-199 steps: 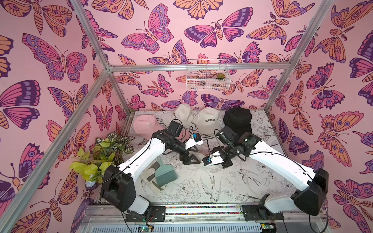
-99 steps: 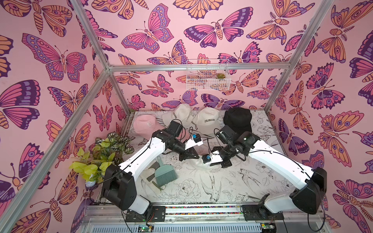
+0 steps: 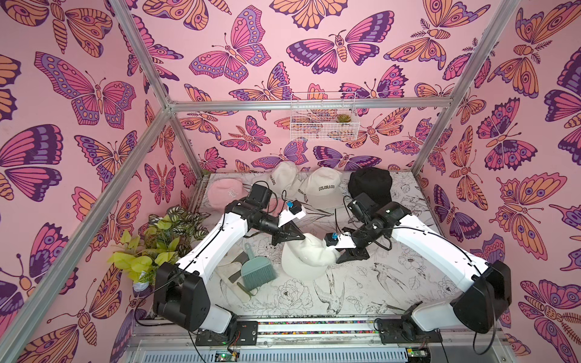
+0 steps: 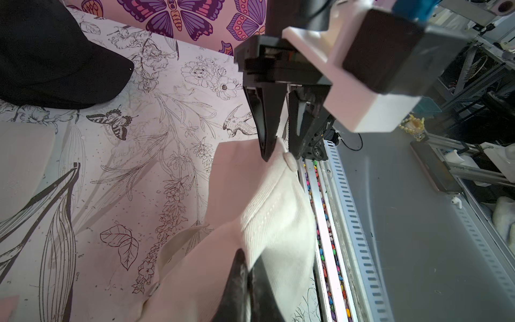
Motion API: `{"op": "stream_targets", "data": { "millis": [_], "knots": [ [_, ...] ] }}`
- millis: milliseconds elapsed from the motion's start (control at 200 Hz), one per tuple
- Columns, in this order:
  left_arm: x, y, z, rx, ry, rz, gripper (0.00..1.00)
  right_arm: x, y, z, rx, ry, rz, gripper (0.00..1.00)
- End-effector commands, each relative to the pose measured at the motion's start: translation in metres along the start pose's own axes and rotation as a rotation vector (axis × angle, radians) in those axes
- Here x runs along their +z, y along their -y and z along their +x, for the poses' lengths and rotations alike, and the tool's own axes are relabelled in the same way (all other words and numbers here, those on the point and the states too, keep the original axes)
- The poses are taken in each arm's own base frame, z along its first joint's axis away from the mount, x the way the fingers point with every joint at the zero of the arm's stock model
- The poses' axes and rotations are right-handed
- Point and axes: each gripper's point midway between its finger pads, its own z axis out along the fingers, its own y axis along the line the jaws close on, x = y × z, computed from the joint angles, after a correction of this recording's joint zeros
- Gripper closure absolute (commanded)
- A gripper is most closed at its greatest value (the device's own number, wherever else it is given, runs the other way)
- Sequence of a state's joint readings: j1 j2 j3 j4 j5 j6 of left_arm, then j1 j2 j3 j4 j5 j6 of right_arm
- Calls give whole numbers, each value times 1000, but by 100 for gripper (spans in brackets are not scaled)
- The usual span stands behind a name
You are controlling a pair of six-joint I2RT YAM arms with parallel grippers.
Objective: Stack the baseball caps by color
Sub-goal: Place the baseball cap at the center of the board.
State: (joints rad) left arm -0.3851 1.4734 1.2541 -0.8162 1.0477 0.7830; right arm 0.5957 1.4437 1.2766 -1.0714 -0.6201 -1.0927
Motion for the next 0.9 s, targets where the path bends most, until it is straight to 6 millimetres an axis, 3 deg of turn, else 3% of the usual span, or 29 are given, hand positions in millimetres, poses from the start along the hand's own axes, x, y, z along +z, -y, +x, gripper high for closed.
{"op": "stream_targets", "data": {
  "millis": [0, 60, 150, 190, 330, 446, 676, 896],
  "knots": [
    [-4, 8, -8, 3, 41, 37, 100, 0, -11, 2, 30, 45, -61, 66],
    [-3, 6, -6, -5, 39, 37, 100, 3, -7, 7, 53, 37, -62, 70],
    [-1, 1, -3, -19, 32, 28, 100, 4, 2, 16, 96, 20, -60, 87],
    [1, -3, -2, -31, 28, 17, 100, 4, 6, 19, 108, 16, -56, 89],
    [7, -32, 3, -112, 28, -76, 100, -6, 6, 18, 126, 30, -93, 100],
    [14, -66, 8, -211, 79, -202, 100, -8, 8, 20, 168, 45, -157, 100],
    [35, -101, 34, -417, 64, -228, 100, -2, 32, 38, 289, 45, -263, 100],
    [55, -141, 68, -549, 4, -282, 100, 17, 74, 61, 474, 0, -317, 92]
  ]
}}
